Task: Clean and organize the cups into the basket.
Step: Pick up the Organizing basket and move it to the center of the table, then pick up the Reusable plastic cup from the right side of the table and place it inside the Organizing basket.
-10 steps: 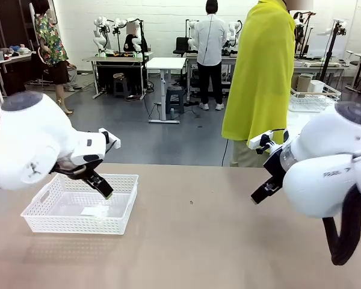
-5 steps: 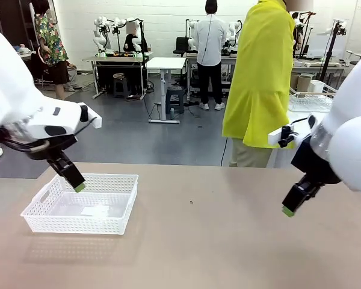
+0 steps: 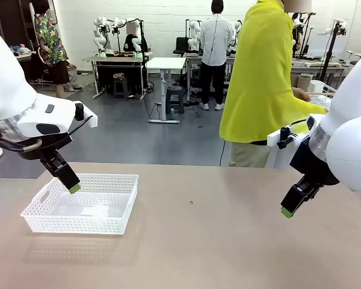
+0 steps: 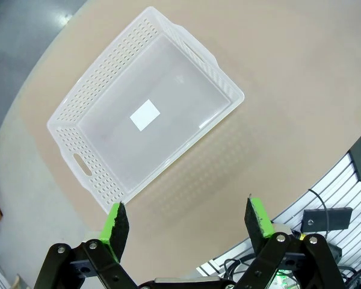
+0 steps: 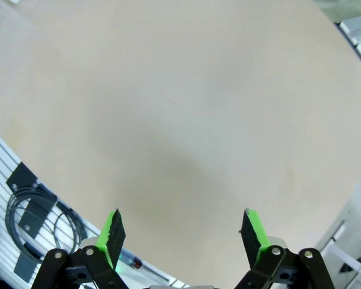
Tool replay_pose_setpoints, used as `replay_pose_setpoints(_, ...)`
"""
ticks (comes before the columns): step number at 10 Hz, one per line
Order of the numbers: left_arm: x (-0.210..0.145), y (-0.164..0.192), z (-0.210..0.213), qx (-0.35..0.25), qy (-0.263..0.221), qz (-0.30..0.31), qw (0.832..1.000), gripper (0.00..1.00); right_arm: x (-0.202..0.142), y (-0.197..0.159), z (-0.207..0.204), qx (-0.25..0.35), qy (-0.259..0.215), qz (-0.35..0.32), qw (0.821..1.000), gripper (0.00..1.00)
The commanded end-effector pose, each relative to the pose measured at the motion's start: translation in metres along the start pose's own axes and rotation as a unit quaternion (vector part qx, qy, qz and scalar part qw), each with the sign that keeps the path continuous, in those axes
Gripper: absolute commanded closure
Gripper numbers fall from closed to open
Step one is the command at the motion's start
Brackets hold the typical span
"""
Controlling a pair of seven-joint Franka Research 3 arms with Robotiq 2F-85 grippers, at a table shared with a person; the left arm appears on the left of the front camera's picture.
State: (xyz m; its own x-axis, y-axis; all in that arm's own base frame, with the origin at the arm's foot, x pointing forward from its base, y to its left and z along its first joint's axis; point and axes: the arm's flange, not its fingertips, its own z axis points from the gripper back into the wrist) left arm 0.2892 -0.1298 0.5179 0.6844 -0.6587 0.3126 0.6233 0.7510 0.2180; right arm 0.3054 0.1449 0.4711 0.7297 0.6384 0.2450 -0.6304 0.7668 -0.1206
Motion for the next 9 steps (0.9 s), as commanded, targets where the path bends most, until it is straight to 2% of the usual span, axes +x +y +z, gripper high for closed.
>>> replay_pose_setpoints(1, -0.008, 0.025, -0.002, -0.113, -0.060, 0.093, 0.987, 0.00, -0.011, -0.020, -0.001, 0.074, -0.056, -0.034, 0.995, 0.00)
replay_pose_setpoints(2, -0.021, 0.055, -0.004, -0.195, -0.078, 0.186, 0.960, 0.00, -0.032, -0.059, -0.007, 0.167, -0.120, -0.103, 0.973, 0.00)
replay_pose_setpoints(3, -0.038, 0.083, 0.000, -0.290, -0.114, 0.257, 0.915, 0.00, -0.048, -0.086, -0.009, 0.200, -0.159, -0.144, 0.956, 0.00)
replay_pose_setpoints(5, -0.072, 0.129, 0.006, -0.396, -0.167, 0.339, 0.837, 0.00, -0.089, -0.139, -0.020, 0.341, -0.219, -0.213, 0.889, 0.00)
replay_pose_setpoints(6, -0.090, 0.155, 0.004, -0.429, -0.183, 0.374, 0.802, 0.00, -0.110, -0.161, -0.025, 0.402, -0.241, -0.237, 0.851, 0.00)
replay_pose_setpoints(7, -0.112, 0.180, 0.002, -0.445, -0.201, 0.413, 0.769, 0.00, -0.135, -0.185, -0.029, 0.431, -0.259, -0.264, 0.823, 0.00)
replay_pose_setpoints(8, -0.133, 0.199, 0.001, -0.447, -0.212, 0.441, 0.749, 0.00, -0.158, -0.204, -0.030, 0.448, -0.276, -0.284, 0.802, 0.00)
replay_pose_setpoints(9, -0.152, 0.215, -0.001, -0.457, -0.212, 0.455, 0.734, 0.00, -0.179, -0.220, -0.029, 0.458, -0.284, -0.298, 0.787, 0.00)
